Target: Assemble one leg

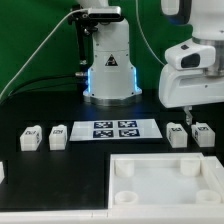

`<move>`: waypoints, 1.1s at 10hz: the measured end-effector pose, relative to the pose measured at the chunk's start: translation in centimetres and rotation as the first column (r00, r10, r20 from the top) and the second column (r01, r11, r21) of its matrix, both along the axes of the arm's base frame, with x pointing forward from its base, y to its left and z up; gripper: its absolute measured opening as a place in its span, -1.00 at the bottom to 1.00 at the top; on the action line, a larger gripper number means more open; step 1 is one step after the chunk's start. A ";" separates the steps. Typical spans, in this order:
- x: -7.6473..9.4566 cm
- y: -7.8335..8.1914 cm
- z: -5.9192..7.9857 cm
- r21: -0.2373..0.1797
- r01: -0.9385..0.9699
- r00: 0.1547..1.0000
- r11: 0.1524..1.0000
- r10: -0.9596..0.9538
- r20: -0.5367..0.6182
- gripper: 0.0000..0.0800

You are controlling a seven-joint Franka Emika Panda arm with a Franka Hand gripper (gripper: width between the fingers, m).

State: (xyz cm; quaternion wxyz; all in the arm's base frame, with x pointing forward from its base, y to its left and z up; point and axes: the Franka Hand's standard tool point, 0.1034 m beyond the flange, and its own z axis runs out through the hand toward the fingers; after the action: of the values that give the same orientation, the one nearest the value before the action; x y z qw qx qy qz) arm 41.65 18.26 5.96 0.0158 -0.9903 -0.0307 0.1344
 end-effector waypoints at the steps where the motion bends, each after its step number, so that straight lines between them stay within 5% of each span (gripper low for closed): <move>1: -0.3 0.2 -0.1 -0.024 0.010 0.994 1.000 -0.013 -0.112 0.62; 7: -1.4 0.3 -0.8 -0.084 -0.042 0.862 0.996 -0.007 -0.508 0.62; 11: -3.3 1.1 -3.2 -0.103 -0.047 0.839 0.994 -0.017 -0.544 0.62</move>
Offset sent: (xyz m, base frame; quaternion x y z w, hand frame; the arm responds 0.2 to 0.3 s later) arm -0.0027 0.0111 0.0054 -0.0058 -0.1460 0.0130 0.9892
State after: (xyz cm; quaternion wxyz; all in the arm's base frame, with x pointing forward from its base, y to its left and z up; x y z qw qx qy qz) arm 38.38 19.33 2.73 -0.0331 -0.9104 -0.0252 0.4117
